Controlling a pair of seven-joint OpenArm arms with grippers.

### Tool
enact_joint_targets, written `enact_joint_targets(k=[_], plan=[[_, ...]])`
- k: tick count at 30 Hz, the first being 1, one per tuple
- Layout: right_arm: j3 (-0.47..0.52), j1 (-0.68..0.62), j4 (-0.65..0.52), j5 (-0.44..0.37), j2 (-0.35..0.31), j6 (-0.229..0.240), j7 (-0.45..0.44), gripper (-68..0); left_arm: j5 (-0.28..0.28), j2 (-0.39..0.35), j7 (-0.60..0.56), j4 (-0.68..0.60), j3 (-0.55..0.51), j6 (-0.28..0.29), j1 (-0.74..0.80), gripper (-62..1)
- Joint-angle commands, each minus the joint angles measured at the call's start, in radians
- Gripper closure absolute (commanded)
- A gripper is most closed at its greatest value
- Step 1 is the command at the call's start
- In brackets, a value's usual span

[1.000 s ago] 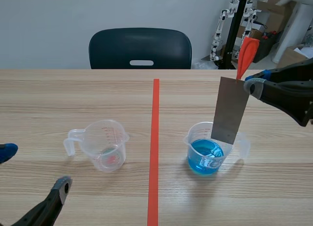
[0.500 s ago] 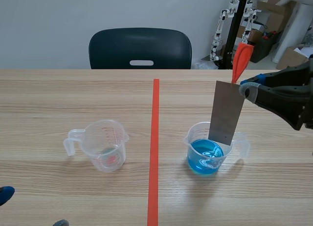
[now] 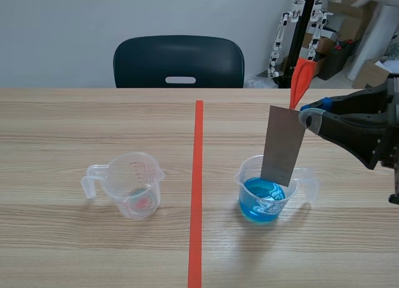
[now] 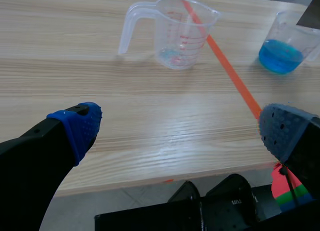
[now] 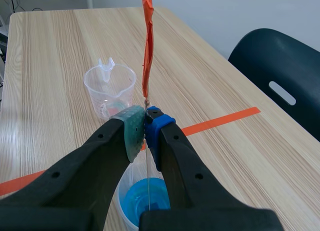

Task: Do the redox reaction experiment. lower the plate into the blue solution

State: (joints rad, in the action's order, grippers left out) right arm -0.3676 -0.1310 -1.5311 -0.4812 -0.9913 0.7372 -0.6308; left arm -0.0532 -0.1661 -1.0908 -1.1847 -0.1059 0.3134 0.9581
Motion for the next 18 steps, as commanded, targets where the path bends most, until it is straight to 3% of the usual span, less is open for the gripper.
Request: enact_joint_targets(k=[1,4,7,11,15,18], plan=[[0.015,0.017,0.008,-0.007,0.004,0.008,-0.015,-0.6,-0.002,0.005,-0.046,-0.005,0.017,-0.023,-0.014,-62.3],[0.015,0.018,0.026,0.024,0.026,0.008,-0.016,-0.6,0.006,0.005,-0.138,0.057,0.047,-0.087,-0.04,-62.3],[0.015,0.018,0.041,0.043,0.047,0.008,-0.016,-0.6,0.071,0.005,-0.26,0.116,0.063,-0.148,-0.068,-62.3],[0.015,0.018,0.048,0.056,0.063,0.008,-0.015,-0.6,0.127,0.004,-0.393,0.18,0.064,-0.189,-0.108,-62.3],[0.015,0.024,0.055,0.071,0.08,0.007,-0.015,-0.6,0.208,0.005,-0.448,0.216,0.065,-0.257,-0.143,-62.3],[0.015,0.035,0.072,0.076,0.098,0.005,-0.014,-0.6,0.215,0.005,-0.463,0.23,0.065,-0.27,-0.159,-62.3]])
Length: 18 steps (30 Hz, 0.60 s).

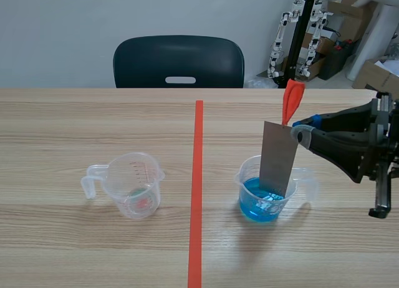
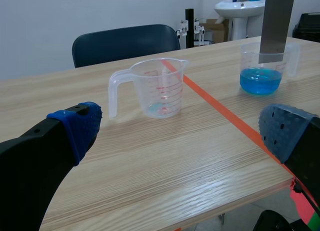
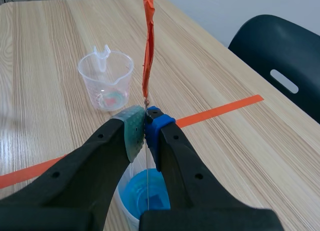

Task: Do the redox reaction experiment. lower the plate into the blue solution

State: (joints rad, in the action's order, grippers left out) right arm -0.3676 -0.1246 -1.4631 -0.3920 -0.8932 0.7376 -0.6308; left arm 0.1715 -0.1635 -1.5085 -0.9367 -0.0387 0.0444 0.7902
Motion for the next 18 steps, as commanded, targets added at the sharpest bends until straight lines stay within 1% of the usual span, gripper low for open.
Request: enact_joint_targets(k=[1,6,8,13,18], plan=[[0.015,0.035,0.013,-0.008,0.008,0.004,-0.014,-0.6,-0.01,0.002,-0.045,-0.013,-0.003,-0.002,0.004,-62.3],[0.015,0.063,0.073,0.011,0.048,0.005,-0.01,-0.6,-0.01,0.002,-0.045,-0.011,-0.003,-0.002,-0.001,-62.3],[0.015,0.074,0.093,0.03,0.066,0.005,-0.007,-0.6,-0.01,0.002,-0.045,-0.011,-0.003,-0.001,-0.001,-62.3],[0.015,0.09,0.133,0.073,0.108,0.008,-0.004,-0.6,-0.01,0.002,-0.045,-0.011,-0.003,0.003,-0.002,-62.3],[0.014,0.109,0.166,0.093,0.138,0.008,-0.003,-0.6,-0.014,0.002,-0.045,-0.011,-0.003,0.003,-0.002,-62.3]])
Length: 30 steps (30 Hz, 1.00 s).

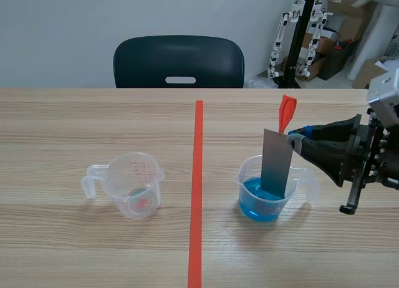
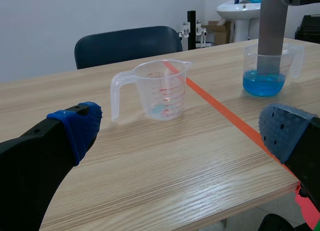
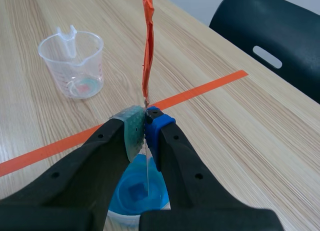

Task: Do the redox reaction experiment. lower the plate into the blue solution

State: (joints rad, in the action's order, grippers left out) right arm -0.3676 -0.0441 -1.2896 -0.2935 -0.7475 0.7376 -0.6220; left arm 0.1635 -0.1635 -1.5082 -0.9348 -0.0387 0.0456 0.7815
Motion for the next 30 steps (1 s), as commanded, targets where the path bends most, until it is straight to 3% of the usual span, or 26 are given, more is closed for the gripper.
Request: enact_joint_targets(k=[1,11,26,30], plan=[[0.014,0.031,-0.003,0.001,-0.003,0.008,-0.012,-0.6,-0.007,0.002,-0.046,-0.013,-0.003,0.002,0.007,-62.3],[0.013,0.03,0.035,0.057,0.042,0.008,-0.013,-0.6,-0.013,0.002,-0.046,-0.013,-0.003,0.002,0.008,-62.3],[0.013,0.027,0.036,0.081,0.044,0.008,-0.001,-0.6,-0.013,0.002,-0.044,-0.013,-0.003,0.002,0.008,-62.3],[0.001,0.027,0.036,0.082,0.044,0.008,0.007,-0.6,-0.013,0.002,0.008,-0.013,-0.003,0.002,0.008,-62.3]])
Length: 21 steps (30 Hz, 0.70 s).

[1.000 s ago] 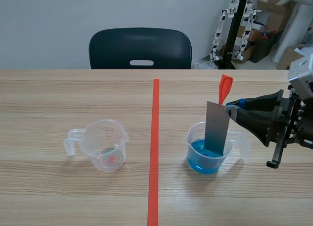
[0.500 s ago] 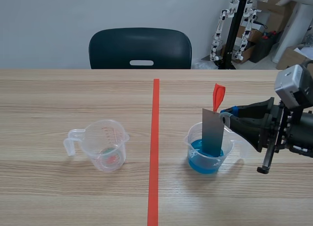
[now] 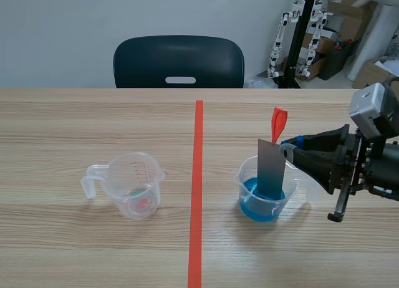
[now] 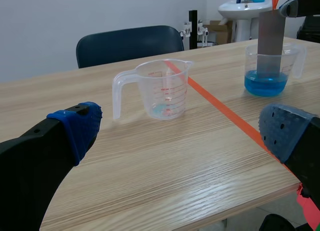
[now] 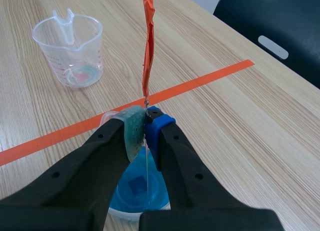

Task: Do the redox reaction experiment. lower the plate into the blue solution

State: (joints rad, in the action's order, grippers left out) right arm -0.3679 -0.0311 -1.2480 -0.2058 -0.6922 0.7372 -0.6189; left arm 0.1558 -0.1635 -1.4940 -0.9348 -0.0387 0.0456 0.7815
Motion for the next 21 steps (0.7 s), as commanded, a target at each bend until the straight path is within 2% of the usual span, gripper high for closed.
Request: enact_joint_targets(k=[1,16,21], plan=[[-0.001,0.014,-0.005,-0.006,-0.011,0.008,0.004,-0.6,-0.005,0.002,0.0,-0.013,-0.003,0.002,0.008,-62.3],[-0.002,0.014,-0.005,-0.006,-0.012,0.008,0.011,-0.6,-0.005,0.002,0.0,-0.013,-0.003,0.002,0.007,-62.3],[-0.002,0.014,-0.005,-0.006,-0.014,0.008,0.011,-0.6,-0.005,0.002,-0.036,-0.013,-0.003,0.002,0.008,-62.3]])
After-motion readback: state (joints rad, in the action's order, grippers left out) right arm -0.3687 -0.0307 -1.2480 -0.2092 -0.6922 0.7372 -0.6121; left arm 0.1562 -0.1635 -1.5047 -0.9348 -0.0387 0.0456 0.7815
